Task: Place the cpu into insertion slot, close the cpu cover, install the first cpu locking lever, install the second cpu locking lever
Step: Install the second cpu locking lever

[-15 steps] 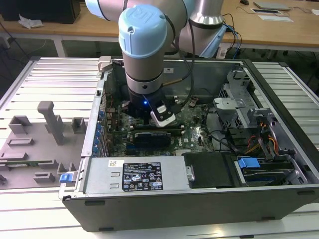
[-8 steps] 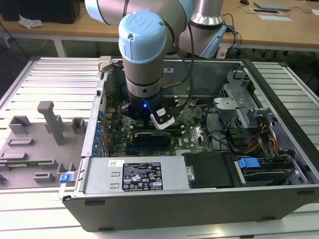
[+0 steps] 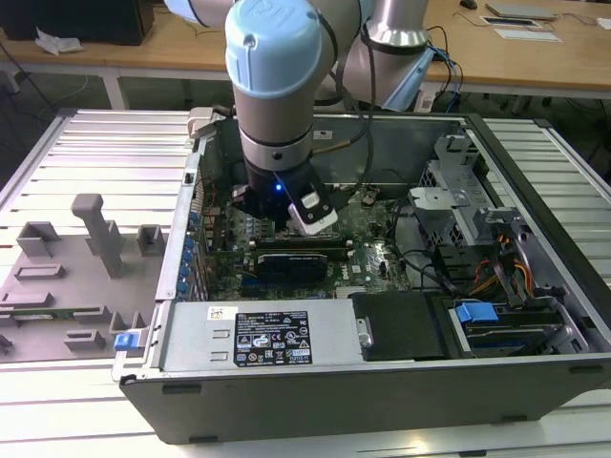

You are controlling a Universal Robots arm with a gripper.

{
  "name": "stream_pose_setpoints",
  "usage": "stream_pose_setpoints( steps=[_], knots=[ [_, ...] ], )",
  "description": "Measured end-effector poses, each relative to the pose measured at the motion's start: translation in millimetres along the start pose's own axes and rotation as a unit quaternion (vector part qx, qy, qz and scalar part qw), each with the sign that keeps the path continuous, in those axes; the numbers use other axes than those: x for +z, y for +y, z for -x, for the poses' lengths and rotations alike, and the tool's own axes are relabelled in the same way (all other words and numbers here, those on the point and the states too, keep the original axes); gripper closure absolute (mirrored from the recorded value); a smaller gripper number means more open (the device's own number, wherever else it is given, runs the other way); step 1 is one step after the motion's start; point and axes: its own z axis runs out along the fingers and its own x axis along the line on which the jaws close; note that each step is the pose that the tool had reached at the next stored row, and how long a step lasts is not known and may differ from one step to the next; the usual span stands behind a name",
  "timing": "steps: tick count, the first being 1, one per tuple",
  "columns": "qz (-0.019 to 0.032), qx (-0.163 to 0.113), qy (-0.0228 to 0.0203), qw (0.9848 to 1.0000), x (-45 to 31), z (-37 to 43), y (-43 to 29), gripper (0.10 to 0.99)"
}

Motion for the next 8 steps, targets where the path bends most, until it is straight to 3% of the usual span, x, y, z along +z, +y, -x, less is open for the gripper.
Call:
stream_pose_setpoints(
  steps=[3, 4, 5, 7, 8],
  knots=[
    [-0.0001, 0.0, -0.0002, 1.0, -11.9, 0.7, 3.2, 0.98],
    [-0.0034, 0.001, -0.0002, 1.0, -14.4, 1.2, 3.9, 0.98],
    [-0.0122, 0.001, 0.0003, 0.9999, -15.0, 2.2, 4.0, 0.98],
    [-0.0226, 0.004, 0.0016, 0.9997, -14.8, 6.2, 3.9, 0.98],
    [-0.0258, 0.005, 0.0022, 0.9996, -14.6, 12.3, 3.8, 0.98]
  ],
)
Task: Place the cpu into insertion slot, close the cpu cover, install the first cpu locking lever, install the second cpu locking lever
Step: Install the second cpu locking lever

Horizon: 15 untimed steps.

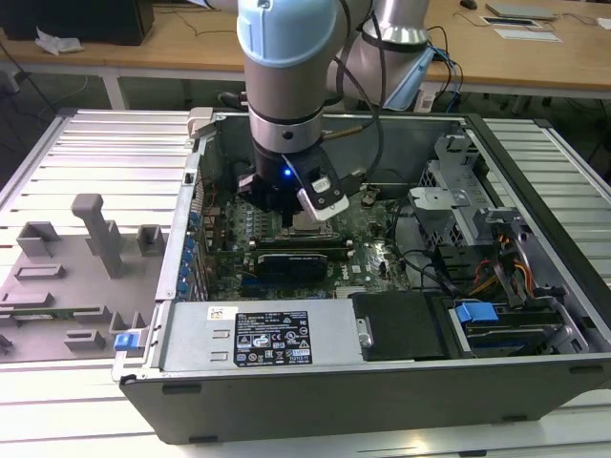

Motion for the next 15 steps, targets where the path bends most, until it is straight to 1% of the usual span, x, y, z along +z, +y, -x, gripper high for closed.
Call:
stream_pose_setpoints(
  steps=[1, 7, 8, 9, 10, 11, 12, 13, 14, 15],
  knots=[
    [-0.002, 0.001, 0.001, 1.0, 0.2, 5.6, 0.0, 0.98],
    [-0.0025, 0.002, 0.0033, 1.0, 1.1, 27.5, -0.2, 0.98],
    [-0.0028, 0.002, 0.0037, 1.0, 1.4, 30.4, 0.7, 0.98],
    [-0.004, 0.002, 0.004, 1.0, 2.1, 32.3, 3.4, 0.98],
    [-0.0064, 0.002, 0.0041, 1.0, 2.9, 33.0, 6.9, 0.98],
    [-0.011, 0.002, 0.0043, 0.9999, 3.9, 33.4, 11.9, 0.98],
    [-0.0143, 0.001, 0.0042, 0.9999, 4.9, 33.5, 15.7, 0.98],
    [-0.0193, 0.001, 0.0043, 0.9998, 5.8, 33.5, 20.2, 0.98],
    [-0.0229, 0.001, 0.0043, 0.9997, 6.5, 33.4, 23.3, 0.98],
    [-0.0289, 0.001, 0.0044, 0.9996, 7.6, 33.4, 28.8, 0.98]
  ],
)
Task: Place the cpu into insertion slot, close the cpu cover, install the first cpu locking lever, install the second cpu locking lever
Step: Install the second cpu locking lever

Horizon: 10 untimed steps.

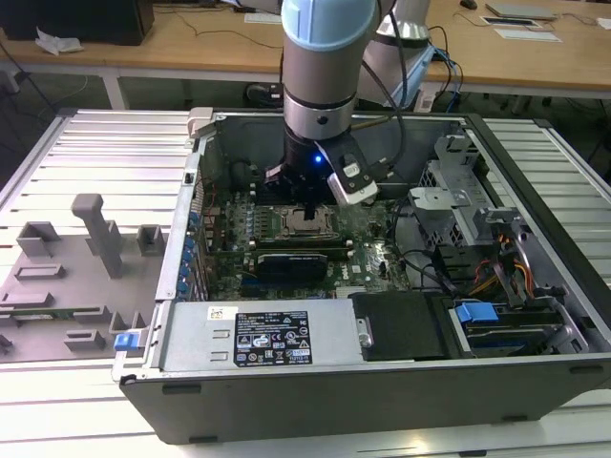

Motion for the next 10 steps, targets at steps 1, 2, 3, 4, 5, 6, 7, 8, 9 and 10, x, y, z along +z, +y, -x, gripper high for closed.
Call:
stream_pose_setpoints(
  steps=[1, 2, 3, 4, 5, 6, 7, 8, 9, 10],
  knots=[
    [-0.0031, 0.0, 0.0, 1.0, 0.7, 0.1, 4.5, 0.98],
    [-0.0048, 0.0, 0.0, 1.0, 0.7, 0.0, 5.8, 0.98],
    [-0.0064, 0.0, 0.0001, 1.0, -1.7, 0.1, 6.2, 0.98],
    [-0.0073, 0.0, 0.0001, 1.0, -7.5, 0.3, 7.3, 0.98],
    [-0.0073, 0.0, 0.0, 1.0, -8.9, 0.4, 7.5, 0.98],
    [-0.0072, 0.0, -0.0001, 1.0, -8.9, 0.4, 7.6, 0.98],
    [-0.0074, 0.0, 0.0, 1.0, -9.2, 0.4, 7.5, 0.98],
    [-0.0073, 0.0, 0.0, 1.0, -9.3, 0.4, 7.6, 0.98],
    [-0.0073, 0.0, 0.0, 1.0, -9.3, 0.4, 7.6, 0.98],
    [-0.0073, 0.0, 0.0, 1.0, -9.4, 0.4, 7.6, 0.98]
  ],
)
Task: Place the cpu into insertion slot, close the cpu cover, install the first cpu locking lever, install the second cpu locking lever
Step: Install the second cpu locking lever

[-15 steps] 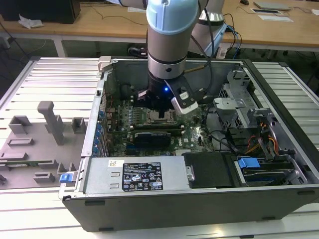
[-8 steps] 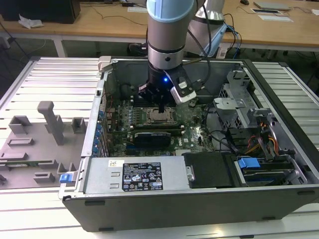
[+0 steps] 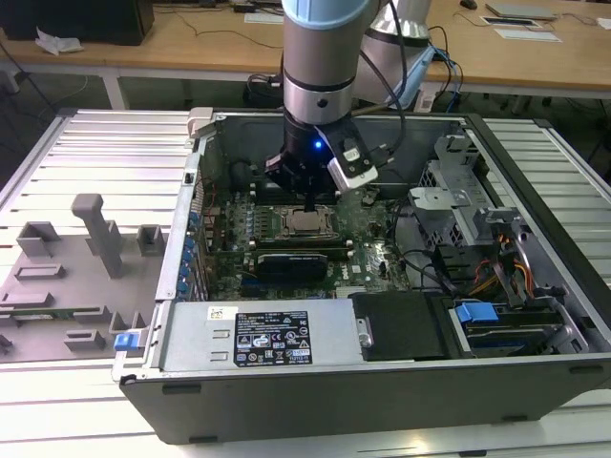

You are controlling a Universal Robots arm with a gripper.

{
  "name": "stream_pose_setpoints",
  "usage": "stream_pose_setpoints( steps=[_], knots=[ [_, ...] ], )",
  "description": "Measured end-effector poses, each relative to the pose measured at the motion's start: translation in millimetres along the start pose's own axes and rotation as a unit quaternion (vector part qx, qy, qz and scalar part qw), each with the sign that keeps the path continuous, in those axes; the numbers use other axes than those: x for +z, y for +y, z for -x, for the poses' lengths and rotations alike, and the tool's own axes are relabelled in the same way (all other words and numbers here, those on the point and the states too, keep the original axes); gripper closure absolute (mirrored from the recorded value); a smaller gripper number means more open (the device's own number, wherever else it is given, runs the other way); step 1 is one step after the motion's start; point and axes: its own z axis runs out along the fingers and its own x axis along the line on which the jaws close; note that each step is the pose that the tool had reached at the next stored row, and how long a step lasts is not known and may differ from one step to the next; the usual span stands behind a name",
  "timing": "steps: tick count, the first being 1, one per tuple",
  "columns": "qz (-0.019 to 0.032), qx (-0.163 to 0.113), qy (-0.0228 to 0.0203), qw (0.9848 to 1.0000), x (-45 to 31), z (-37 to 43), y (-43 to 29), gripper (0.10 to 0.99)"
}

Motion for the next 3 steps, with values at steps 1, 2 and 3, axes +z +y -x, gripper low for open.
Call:
stream_pose_setpoints(
  steps=[1, 2, 3],
  knots=[
    [0.0, 0.0, 0.0, 1.0, -0.1, 0.0, 0.0, 0.98],
    [0.0, 0.0, 0.0, 1.0, -0.1, 0.0, 0.0, 0.98],
    [0.0, 0.0, 0.0, 1.0, -0.2, 0.0, 0.0, 0.98]
  ],
)
